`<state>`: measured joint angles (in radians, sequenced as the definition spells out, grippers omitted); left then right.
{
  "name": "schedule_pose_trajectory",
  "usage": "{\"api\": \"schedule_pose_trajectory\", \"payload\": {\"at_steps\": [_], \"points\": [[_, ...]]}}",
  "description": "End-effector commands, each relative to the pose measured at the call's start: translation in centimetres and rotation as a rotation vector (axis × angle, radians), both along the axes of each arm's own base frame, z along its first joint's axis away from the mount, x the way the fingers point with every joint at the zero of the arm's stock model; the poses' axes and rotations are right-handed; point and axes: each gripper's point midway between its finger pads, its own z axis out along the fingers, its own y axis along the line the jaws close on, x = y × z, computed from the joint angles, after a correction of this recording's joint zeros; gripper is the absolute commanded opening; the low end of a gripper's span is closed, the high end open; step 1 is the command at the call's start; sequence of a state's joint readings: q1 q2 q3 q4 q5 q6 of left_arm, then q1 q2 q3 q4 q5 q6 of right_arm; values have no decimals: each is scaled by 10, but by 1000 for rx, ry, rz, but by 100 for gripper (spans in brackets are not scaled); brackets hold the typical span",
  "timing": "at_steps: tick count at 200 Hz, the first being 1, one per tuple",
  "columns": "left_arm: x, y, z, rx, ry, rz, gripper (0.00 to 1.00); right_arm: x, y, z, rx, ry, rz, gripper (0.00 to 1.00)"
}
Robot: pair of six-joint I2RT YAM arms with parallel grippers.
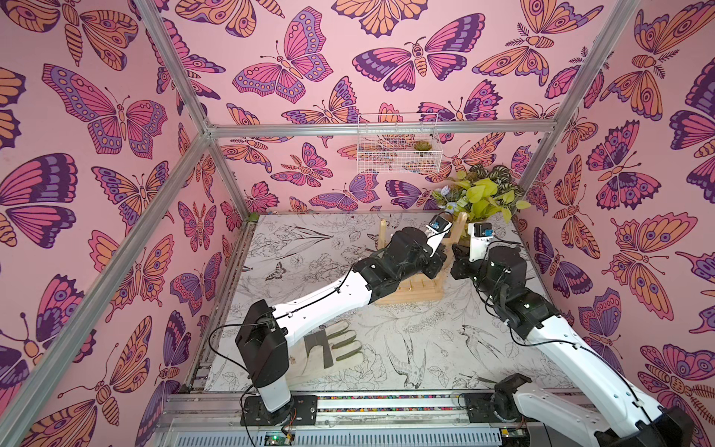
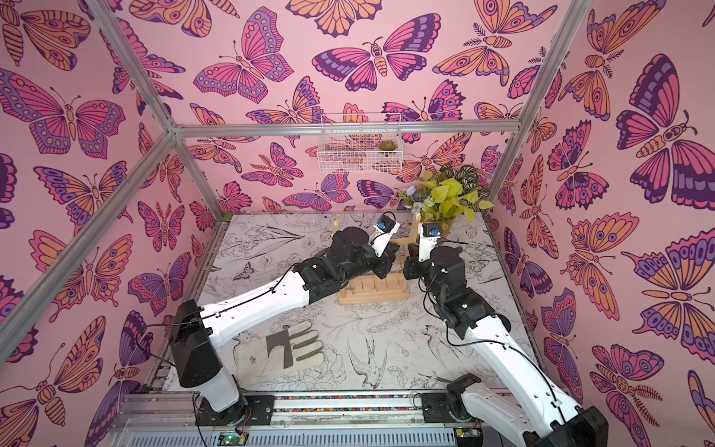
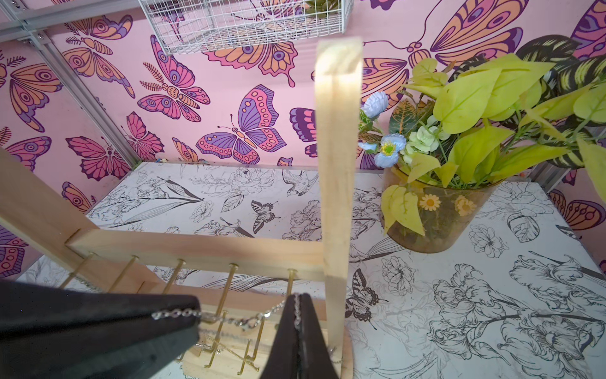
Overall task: Hang the necklace on the jewelry display stand
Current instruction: Hang the necklace on the stand.
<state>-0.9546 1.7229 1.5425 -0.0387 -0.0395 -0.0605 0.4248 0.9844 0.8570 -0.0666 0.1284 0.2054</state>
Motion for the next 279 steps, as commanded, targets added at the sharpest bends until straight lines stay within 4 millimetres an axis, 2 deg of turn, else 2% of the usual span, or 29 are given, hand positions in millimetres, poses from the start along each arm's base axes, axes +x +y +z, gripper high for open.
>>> {"api": "schedule_pose_trajectory", "payload": {"at_steps": [1, 59, 143, 199, 279], "points": [[9, 0, -11, 26, 19, 21, 0, 5, -1, 3, 16, -13, -4, 0], [16, -3, -13, 27, 22, 28, 0, 11, -6, -1, 30, -14, -26, 0], [9, -1, -6, 5, 30, 8, 0, 12, -6, -1, 42, -12, -19, 0], [-5, -1, 3, -16, 34, -27, 0, 1, -5, 9, 61, -26, 8, 0], [-10, -3, 8, -28, 32, -43, 0, -6, -7, 13, 77, -38, 13, 0]]}}
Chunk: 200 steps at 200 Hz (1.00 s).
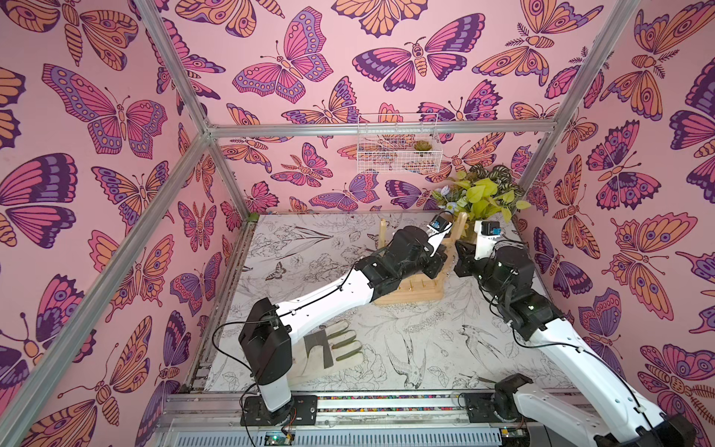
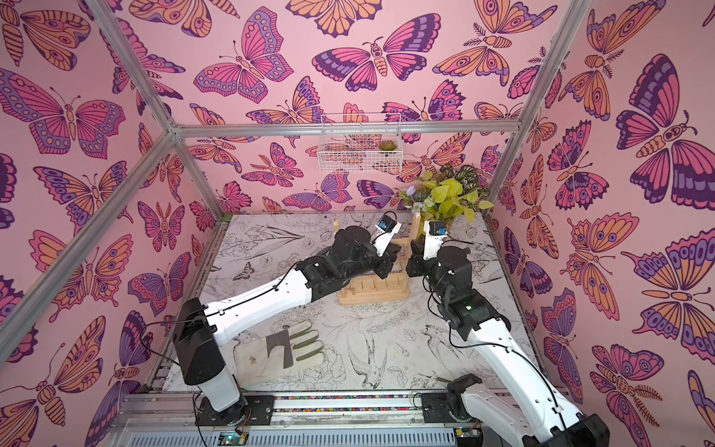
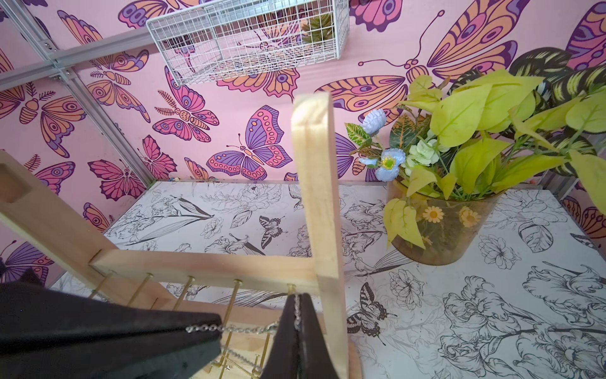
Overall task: Hang the necklace on the jewelry display stand
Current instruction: Hang the necklace on the stand.
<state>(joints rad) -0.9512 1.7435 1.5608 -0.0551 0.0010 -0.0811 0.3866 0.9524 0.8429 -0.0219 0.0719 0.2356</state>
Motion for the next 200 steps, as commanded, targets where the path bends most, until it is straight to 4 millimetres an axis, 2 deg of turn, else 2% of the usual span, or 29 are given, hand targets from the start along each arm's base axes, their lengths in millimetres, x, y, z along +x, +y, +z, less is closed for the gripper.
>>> {"api": "schedule_pose_trajectory", "payload": {"at_steps": [1, 54, 90, 200], "points": [[-9, 4, 14, -25, -4, -13, 0, -5, -2, -1, 11, 5, 4, 0], [3, -7, 13, -19, -31, -1, 0, -4, -4, 6, 15, -20, -11, 0], [7, -13, 14, -26, -38, -8, 0, -1, -6, 4, -1, -18, -23, 0], [2, -20, 18, -42, -32, -50, 0, -5, -11, 9, -13, -36, -35, 0]]}}
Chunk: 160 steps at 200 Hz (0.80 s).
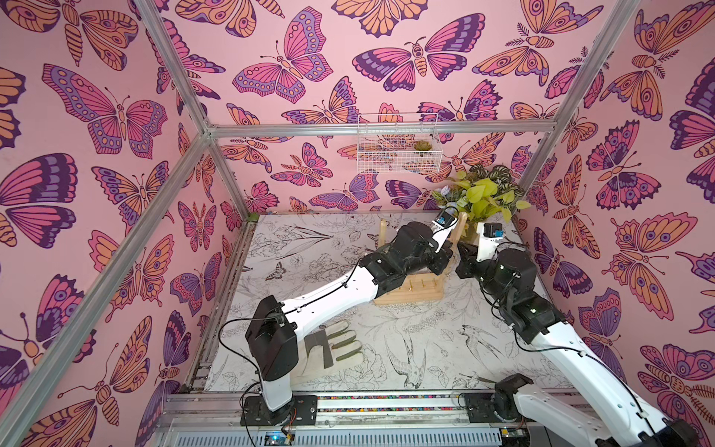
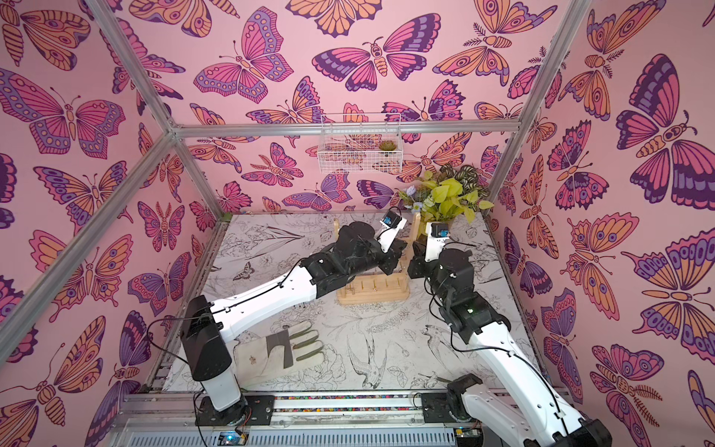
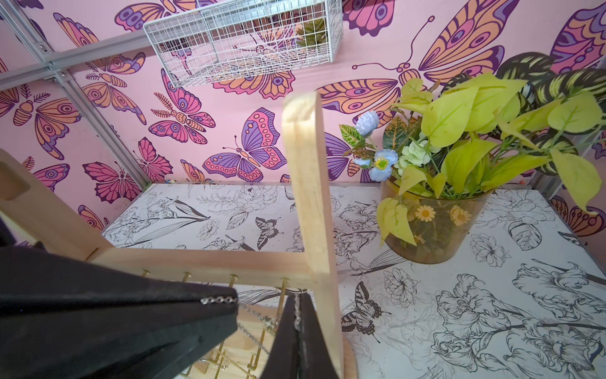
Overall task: Hang the necklace on the jewelry display stand
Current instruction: Hang the necklace on the stand.
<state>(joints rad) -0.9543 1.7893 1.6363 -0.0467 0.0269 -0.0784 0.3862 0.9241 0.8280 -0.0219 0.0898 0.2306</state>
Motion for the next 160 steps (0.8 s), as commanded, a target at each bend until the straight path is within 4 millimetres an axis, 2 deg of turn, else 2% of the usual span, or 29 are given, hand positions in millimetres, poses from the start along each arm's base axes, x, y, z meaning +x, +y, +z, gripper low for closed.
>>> {"api": "schedule_pose_trajectory", "payload": {"at_steps": [1, 84, 160], "points": [[-1, -5, 4, -9, -14, -21, 0, -1, -6, 7, -9, -20, -17, 0], [-6, 5, 3, 0, -13, -10, 0, 0, 0, 0, 5, 5, 9, 0], [-2, 10, -2, 18, -20, 19, 0, 7, 5, -7, 10, 22, 16, 0]]}}
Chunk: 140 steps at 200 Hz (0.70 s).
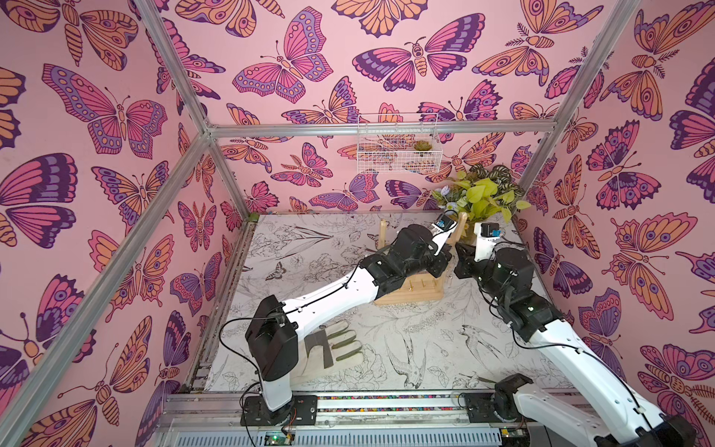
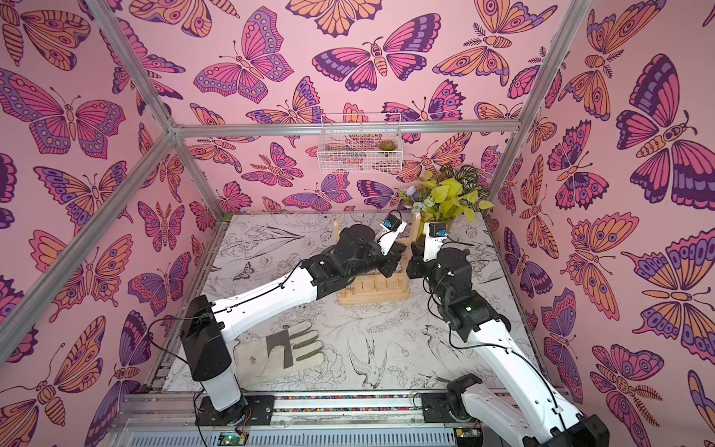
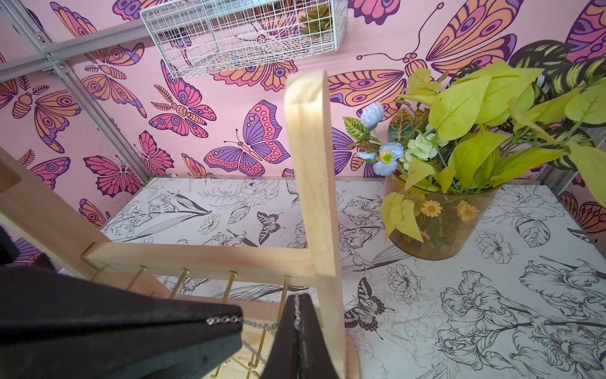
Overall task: Hang the necklace on the jewelry display stand
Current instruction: Hang the necklace on the stand.
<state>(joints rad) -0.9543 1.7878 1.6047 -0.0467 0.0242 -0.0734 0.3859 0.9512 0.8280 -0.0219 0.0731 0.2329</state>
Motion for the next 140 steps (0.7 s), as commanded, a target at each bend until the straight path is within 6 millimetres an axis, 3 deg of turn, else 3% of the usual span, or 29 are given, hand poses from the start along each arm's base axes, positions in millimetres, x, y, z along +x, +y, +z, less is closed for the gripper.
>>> {"api": "schedule_pose_trajectory", "payload": {"at_steps": [1, 140], "points": [[-1, 8, 13, -9, -33, 18, 0, 3, 0, 2, 15, -5, 1, 0], [0, 15, 12, -3, -29, 36, 0, 4, 1, -1, 11, 4, 3, 0]]}}
